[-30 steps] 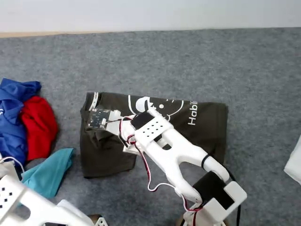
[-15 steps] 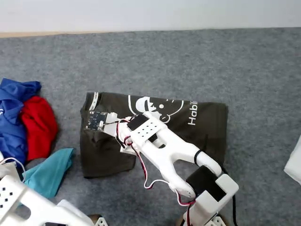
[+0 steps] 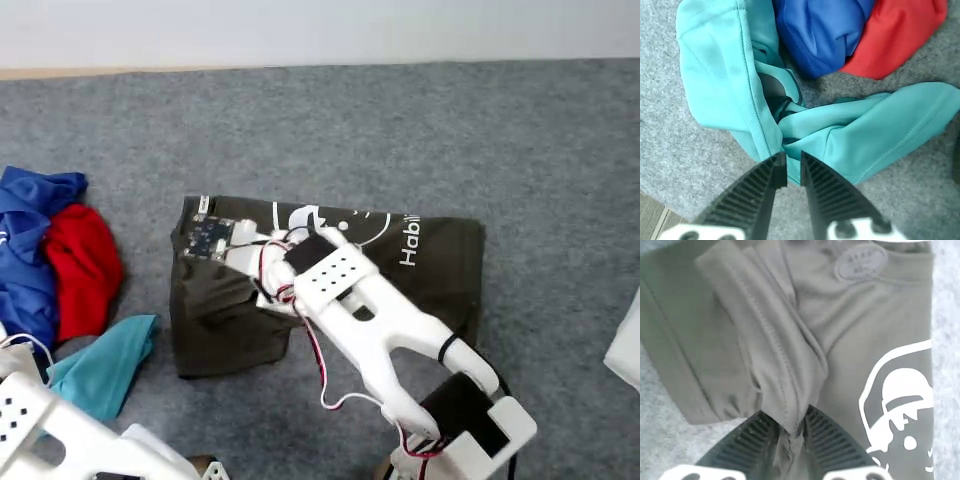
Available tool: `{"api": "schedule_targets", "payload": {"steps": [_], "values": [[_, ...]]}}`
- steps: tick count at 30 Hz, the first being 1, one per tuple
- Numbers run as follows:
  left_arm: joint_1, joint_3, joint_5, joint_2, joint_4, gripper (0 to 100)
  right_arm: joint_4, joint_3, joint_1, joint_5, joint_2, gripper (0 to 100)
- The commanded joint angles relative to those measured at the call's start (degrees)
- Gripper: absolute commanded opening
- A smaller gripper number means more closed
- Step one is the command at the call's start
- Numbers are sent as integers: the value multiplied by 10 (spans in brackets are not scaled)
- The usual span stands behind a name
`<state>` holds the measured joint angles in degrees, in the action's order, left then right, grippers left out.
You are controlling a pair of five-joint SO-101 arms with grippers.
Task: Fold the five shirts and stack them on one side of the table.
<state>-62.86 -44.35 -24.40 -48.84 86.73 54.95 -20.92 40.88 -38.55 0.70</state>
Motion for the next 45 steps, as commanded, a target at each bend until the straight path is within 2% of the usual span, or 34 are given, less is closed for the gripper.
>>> {"api": "schedule_targets", "payload": {"steps": [1, 5, 10, 16, 29, 33, 40, 45], "values": [[5, 5, 4, -11, -13, 55, -21, 29, -32, -4, 8, 11], [5, 2, 4, -10, -13, 55, -31, 60, -58, -2, -54, 11], [5, 1, 4, -10, -13, 55, -28, 138, -79, 55, -134, 21], [4, 1, 4, -11, -11, 55, 3, 221, -100, 138, -183, 194], [4, 1, 4, -11, -11, 55, 29, 302, -142, 145, -253, 199], [4, 1, 4, -11, -11, 55, 117, 376, -138, 145, -253, 199], [5, 1, 4, -10, -11, 55, 313, 485, -67, 127, -253, 195], [5, 1, 4, -9, -12, 55, 384, 487, -15, 105, -256, 65]]}}
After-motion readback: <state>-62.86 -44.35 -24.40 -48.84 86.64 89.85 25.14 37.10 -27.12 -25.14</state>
